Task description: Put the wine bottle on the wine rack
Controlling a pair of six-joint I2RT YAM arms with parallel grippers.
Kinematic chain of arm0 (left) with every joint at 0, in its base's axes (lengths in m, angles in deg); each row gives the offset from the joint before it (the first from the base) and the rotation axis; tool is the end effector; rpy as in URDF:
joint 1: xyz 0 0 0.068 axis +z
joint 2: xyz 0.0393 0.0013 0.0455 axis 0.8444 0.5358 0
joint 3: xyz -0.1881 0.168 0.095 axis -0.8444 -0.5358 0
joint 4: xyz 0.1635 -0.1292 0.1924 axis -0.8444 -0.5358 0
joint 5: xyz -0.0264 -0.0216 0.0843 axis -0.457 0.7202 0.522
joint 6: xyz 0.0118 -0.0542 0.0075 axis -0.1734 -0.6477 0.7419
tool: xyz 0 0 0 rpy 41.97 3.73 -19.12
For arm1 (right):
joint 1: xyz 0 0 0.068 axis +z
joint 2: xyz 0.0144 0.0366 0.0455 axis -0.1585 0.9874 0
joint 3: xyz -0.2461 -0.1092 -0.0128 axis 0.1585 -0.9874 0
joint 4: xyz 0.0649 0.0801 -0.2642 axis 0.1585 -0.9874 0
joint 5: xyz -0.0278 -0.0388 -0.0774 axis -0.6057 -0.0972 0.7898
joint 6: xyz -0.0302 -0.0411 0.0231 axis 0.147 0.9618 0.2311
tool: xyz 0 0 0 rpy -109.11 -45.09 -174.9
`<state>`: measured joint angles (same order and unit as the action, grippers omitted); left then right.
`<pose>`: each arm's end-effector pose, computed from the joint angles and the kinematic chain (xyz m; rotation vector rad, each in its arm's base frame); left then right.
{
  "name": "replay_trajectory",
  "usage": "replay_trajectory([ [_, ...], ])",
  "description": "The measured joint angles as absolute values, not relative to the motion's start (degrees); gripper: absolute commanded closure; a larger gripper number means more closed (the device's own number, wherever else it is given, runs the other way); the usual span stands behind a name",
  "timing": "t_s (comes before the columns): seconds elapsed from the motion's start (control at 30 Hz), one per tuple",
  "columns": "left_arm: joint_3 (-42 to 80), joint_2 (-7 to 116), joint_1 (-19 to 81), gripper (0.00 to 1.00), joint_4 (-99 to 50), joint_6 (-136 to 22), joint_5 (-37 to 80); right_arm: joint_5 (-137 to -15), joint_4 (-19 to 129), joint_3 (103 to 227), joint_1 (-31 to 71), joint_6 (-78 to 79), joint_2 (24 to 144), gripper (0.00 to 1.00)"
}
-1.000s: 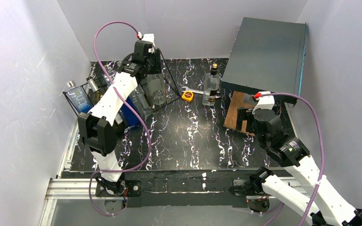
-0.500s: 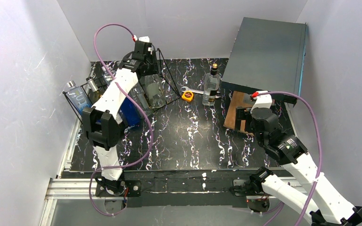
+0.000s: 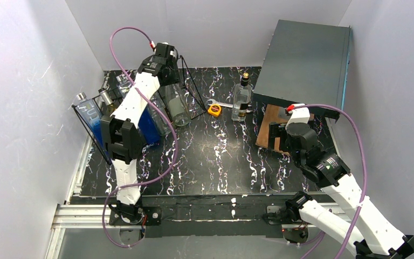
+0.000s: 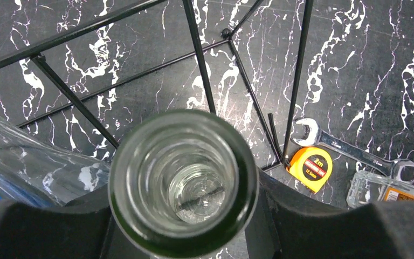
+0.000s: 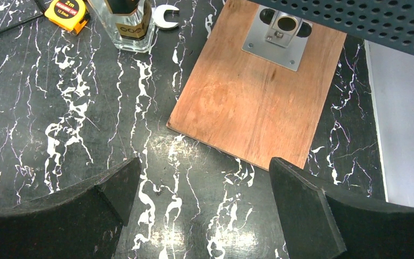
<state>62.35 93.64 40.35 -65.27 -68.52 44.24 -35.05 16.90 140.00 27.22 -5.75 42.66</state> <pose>0.4670 -0.1348 0.3432 -0.2483 2.1972 -0.1030 0.1463 0.0816 0.3405 -0.0506 1.9747 -0.0285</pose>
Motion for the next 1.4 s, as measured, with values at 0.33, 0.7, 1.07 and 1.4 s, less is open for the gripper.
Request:
replay_trajectory([
  [0.33, 65.0, 96.2, 41.0, 1.00, -65.7, -69.0, 45.8, -35.1, 16.9, 140.0, 26.9, -5.7, 43.3, 0.02],
  [0.7, 66.9, 99.9, 42.5, 1.00, -62.5, -68.4, 46.5, -35.3, 16.9, 140.0, 26.6, -5.7, 44.1, 0.02],
  [1.07, 66.9, 100.2, 43.4, 0.74, -62.4, -68.7, 46.1, -36.0, 16.9, 140.0, 26.1, -5.7, 45.1, 0.02],
  [1.4, 66.9, 100.3, 44.0, 0.42, -62.4, -67.1, 44.0, -36.5, 17.0, 140.0, 25.7, -5.7, 45.3, 0.02],
])
